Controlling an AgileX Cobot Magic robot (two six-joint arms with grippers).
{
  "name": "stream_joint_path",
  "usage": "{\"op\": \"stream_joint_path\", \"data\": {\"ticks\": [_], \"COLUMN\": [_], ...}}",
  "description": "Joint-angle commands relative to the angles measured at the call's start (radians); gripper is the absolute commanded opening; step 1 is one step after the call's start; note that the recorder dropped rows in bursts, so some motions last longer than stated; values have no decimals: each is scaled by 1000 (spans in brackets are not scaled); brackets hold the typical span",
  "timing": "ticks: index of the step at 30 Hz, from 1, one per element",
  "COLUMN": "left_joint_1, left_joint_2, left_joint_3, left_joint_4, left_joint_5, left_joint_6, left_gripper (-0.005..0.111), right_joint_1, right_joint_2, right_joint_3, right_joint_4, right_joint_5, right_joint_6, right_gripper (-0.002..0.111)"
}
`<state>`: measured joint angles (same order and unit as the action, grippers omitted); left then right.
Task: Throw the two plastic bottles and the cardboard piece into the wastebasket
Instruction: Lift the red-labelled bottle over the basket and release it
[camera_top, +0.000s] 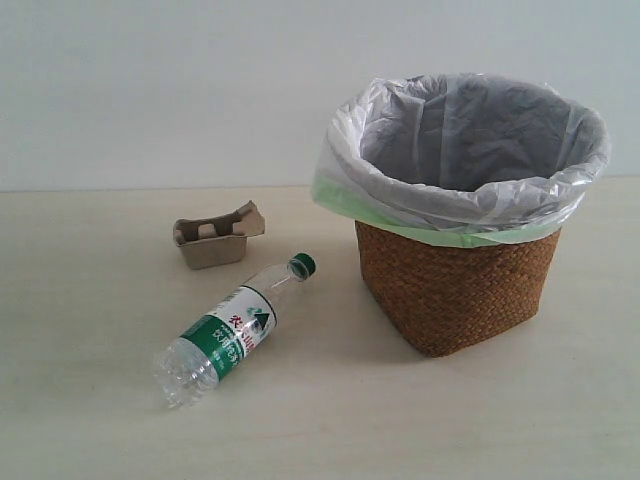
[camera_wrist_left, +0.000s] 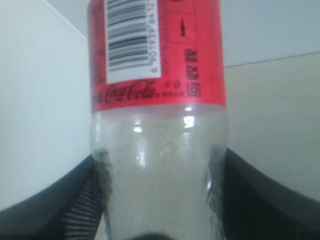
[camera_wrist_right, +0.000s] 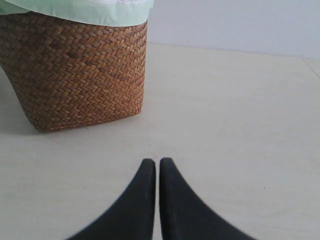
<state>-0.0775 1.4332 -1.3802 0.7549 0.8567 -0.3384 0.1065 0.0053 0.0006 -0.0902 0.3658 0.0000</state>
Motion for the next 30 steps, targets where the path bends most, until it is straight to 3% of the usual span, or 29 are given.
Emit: {"op": "stream_joint_path", "data": {"ticks": [1,6,12,13,17,21,23,25,27,28,30], "left_joint_1": [-2,-2,-28,-44,-154,-298,-356,-408,-449,-460,-479], "left_joint_2": [-2,38,127,141,204,272,311,349,391,409,436], "left_joint_3": [-26,-26,-26,-26,-68,-234,-329,-418,-478,-491,-514], "left_joint_4": [8,-164,-623,-683,-1193,-1502,-1554,-1586,-1565,-1543,-1468], "left_joint_5": [57,35,-13,-17,-14,-88,-104,-118,-153,-173,-204], "left_joint_6": [-22,70,326,388,850,945,993,1004,965,948,913], "left_gripper": [4,4,4,4,4,7,24,57,100,109,106], "right_joint_1": [-5,-5,-5,-5,-5,-5,-5,-5,-5,-5,-5], "right_joint_2": [-5,-5,-5,-5,-5,-5,-5,-5,-5,-5,-5], "right_joint_3": [-1,-1,-1,-1,-1,-1,-1,-1,-1,-1,-1], "right_joint_4": [-1,-1,-1,-1,-1,-1,-1,-1,-1,-1,-1], "right_joint_5": [-4,-4,-4,-4,-4,-4,-4,-4,-4,-4,-4], "right_joint_6": [0,0,0,0,0,0,0,0,0,0,0], "right_gripper": [0,0,0,0,0,0,0,0,0,0,0]}}
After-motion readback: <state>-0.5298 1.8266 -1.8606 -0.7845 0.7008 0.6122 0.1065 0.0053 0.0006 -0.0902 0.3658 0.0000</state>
